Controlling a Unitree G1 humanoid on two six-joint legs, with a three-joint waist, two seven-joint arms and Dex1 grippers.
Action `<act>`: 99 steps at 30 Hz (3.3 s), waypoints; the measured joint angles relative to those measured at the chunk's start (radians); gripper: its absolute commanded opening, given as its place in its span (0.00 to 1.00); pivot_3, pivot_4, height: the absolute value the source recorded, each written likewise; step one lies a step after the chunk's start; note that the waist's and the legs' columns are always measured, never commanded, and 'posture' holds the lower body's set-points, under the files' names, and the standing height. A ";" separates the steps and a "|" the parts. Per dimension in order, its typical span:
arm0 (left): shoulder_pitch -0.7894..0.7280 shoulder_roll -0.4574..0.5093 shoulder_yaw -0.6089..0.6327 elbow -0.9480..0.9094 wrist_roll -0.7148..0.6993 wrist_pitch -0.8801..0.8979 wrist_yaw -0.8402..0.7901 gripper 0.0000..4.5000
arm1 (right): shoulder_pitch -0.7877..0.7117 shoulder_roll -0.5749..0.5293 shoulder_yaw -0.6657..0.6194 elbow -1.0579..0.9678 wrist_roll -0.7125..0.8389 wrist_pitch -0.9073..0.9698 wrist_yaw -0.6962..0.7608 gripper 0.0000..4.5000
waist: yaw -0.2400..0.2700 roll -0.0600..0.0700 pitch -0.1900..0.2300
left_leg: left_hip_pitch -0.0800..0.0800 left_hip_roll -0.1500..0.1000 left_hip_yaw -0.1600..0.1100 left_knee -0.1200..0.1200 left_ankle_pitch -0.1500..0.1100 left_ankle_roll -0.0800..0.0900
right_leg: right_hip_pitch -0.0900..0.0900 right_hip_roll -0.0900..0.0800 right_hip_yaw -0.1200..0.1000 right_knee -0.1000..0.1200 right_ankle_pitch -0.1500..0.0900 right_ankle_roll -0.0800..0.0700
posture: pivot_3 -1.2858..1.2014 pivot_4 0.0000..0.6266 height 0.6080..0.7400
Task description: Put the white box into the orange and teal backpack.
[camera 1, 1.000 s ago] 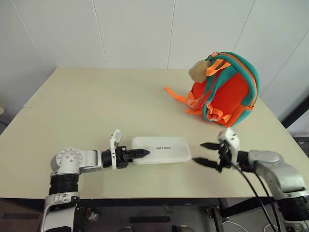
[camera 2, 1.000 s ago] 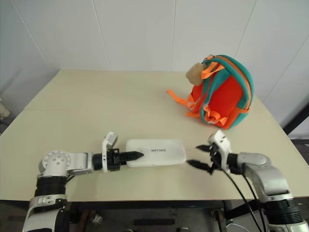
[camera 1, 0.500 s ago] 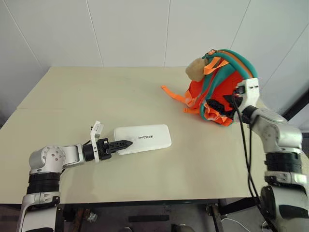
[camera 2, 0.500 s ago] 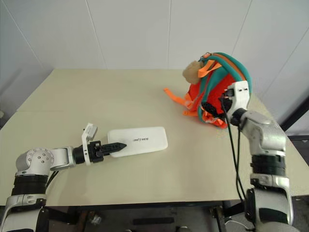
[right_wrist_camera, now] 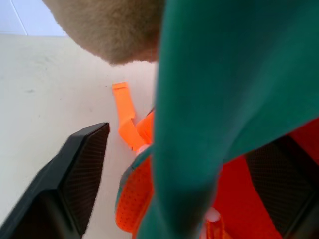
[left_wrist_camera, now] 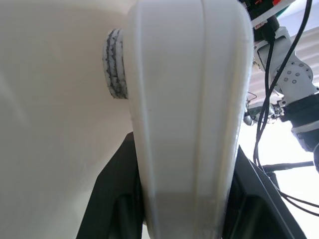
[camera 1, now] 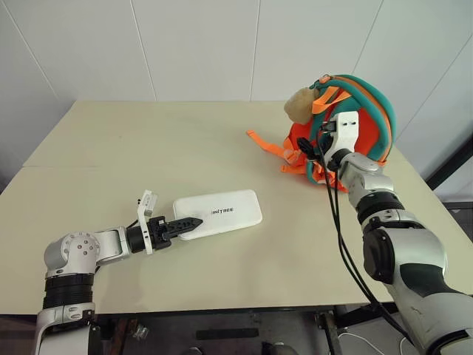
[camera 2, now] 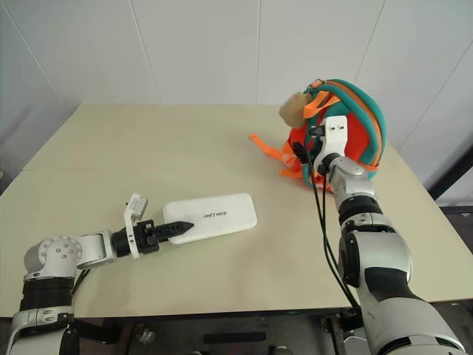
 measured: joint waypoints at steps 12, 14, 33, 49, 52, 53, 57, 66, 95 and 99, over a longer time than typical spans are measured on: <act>0.056 0.044 0.058 -0.048 0.019 -0.110 -0.005 0.31 | -0.029 0.077 -0.099 -0.014 0.105 -0.052 0.486 0.00 | -0.024 0.000 0.000 | 0.001 0.005 0.000 -0.001 0.000 -0.004 | 0.000 0.005 0.000 0.001 0.001 0.002 | 0.52 0.24 1.00; 0.059 0.069 0.064 -0.048 0.024 -0.137 -0.014 0.31 | -0.026 0.072 -0.094 -0.057 0.126 0.018 0.591 0.00 | -0.025 0.001 0.000 | 0.001 0.007 0.000 -0.001 0.000 -0.005 | -0.001 0.006 0.000 0.001 0.001 0.001 | 0.52 0.24 1.00; 0.018 0.185 0.137 -0.056 0.016 -0.242 -0.138 0.31 | 0.418 -0.265 0.103 -1.421 0.772 1.282 0.937 0.00 | 0.014 0.000 0.000 | -0.016 0.015 0.009 0.006 -0.005 -0.005 | -0.027 0.013 0.002 0.015 -0.005 -0.004 | 0.52 0.24 1.00; 0.110 0.266 0.198 -0.242 -0.038 -0.349 -0.322 0.31 | 0.514 -0.391 0.162 -1.369 0.757 1.230 0.952 0.00 | 0.014 0.000 0.001 | -0.015 0.015 0.010 0.009 -0.006 -0.004 | -0.028 0.015 0.006 0.015 -0.005 -0.004 | 0.52 0.24 1.00; 0.110 0.268 0.230 -0.242 -0.057 -0.368 -0.336 0.31 | 0.522 -0.396 0.162 -1.369 0.756 1.218 0.952 0.00 | 0.014 -0.001 0.000 | -0.015 0.015 0.010 0.010 -0.006 -0.004 | -0.028 0.015 0.006 0.016 -0.005 -0.004 | 0.52 0.24 1.00; 0.109 0.269 0.239 -0.242 -0.064 -0.371 -0.339 0.31 | 0.527 -0.396 0.163 -1.369 0.755 1.217 0.952 0.00 | 0.014 -0.001 0.000 | -0.015 0.015 0.010 0.010 -0.006 -0.004 | -0.028 0.015 0.006 0.016 -0.005 -0.004 | 0.52 0.24 1.00; 0.107 0.283 0.249 -0.265 -0.097 -0.374 -0.353 0.31 | 0.532 -0.396 0.182 -1.369 0.752 1.202 0.952 0.00 | 0.014 0.000 0.000 | -0.015 0.015 0.010 0.011 -0.006 -0.003 | -0.028 0.015 0.006 0.016 -0.005 -0.004 | 0.52 0.24 1.00; 0.111 0.311 0.161 -0.309 -0.046 -0.473 -0.418 0.31 | 0.535 -0.385 0.187 -1.366 0.751 1.175 0.935 0.00 | 0.014 -0.001 0.000 | -0.014 0.015 0.010 0.012 -0.006 -0.004 | -0.028 0.016 0.007 0.017 -0.005 -0.004 | 0.52 0.24 1.00; -0.568 0.271 -0.426 0.117 0.622 -0.986 -0.773 0.31 | 0.542 -0.356 0.185 -1.349 0.747 1.150 0.882 0.00 | 0.042 -0.001 0.000 | -0.016 0.015 0.012 0.024 -0.008 0.001 | -0.026 0.017 0.010 0.022 -0.003 -0.002 | 0.52 0.24 1.00; -0.622 0.219 -0.461 0.109 0.653 -0.905 -0.750 0.31 | 0.544 -0.349 0.183 -1.351 0.747 1.137 0.871 0.00 | 0.045 -0.001 0.000 | -0.015 0.015 0.013 0.026 -0.008 0.001 | -0.026 0.017 0.012 0.024 -0.002 -0.001 | 0.52 0.24 1.00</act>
